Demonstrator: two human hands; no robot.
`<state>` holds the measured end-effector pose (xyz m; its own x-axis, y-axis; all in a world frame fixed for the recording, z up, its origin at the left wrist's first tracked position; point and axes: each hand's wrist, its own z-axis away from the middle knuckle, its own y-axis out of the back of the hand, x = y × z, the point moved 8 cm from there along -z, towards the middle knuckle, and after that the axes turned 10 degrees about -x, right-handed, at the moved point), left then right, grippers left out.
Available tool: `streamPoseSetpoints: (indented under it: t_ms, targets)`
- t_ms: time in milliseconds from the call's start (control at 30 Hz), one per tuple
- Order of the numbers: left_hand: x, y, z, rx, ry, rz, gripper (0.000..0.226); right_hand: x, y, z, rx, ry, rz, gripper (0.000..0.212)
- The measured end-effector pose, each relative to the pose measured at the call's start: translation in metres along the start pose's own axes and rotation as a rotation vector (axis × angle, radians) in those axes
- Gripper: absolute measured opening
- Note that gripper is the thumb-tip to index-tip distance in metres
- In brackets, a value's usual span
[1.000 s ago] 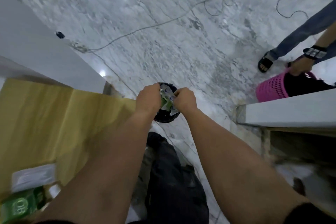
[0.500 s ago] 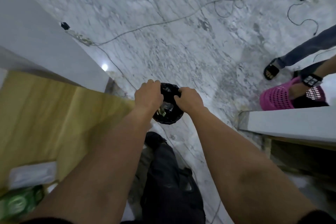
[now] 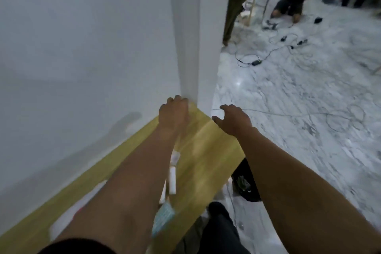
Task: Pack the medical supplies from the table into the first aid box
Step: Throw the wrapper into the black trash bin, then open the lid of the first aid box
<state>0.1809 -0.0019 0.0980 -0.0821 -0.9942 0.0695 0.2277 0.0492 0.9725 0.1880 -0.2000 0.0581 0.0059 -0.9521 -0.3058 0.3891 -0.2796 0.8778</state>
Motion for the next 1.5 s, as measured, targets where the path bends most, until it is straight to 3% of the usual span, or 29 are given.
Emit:
streamPoseSetpoints:
  t_ms: [300, 467, 667, 900, 1100, 1333, 1500]
  targets:
    - [-0.236, 0.051, 0.178, 0.143, 0.476, 0.071, 0.048, -0.251, -0.012, 0.033, 0.022, 0.446, 0.105, 0.069]
    - [-0.316, -0.001, 0.267, 0.195, 0.674, 0.111, 0.056, -0.344, -0.075, 0.054, 0.033, 0.655, 0.064, 0.066]
    - [-0.369, -0.079, 0.330, 0.343, 0.810, 0.196, 0.059, -0.407, -0.164, 0.064, 0.090, 0.867, 0.103, 0.062]
    - [-0.338, -0.163, 0.382, 0.505, 0.800, 0.316, 0.058, -0.389, -0.230, 0.112, 0.150, 1.009, 0.098, 0.059]
    - [-0.262, -0.219, 0.403, 0.460, 0.638, 0.560, 0.079, -0.320, -0.275, 0.166, 0.115, 1.064, 0.166, 0.061]
    - [-0.225, -0.255, 0.407, 0.462, 0.576, 0.657, 0.085, -0.279, -0.329, 0.190, 0.200, 1.118, 0.468, 0.095]
    - [-0.225, -0.266, 0.407, 0.427, 0.540, 0.670, 0.103, -0.276, -0.338, 0.188, 0.300, 1.127, 0.476, 0.088]
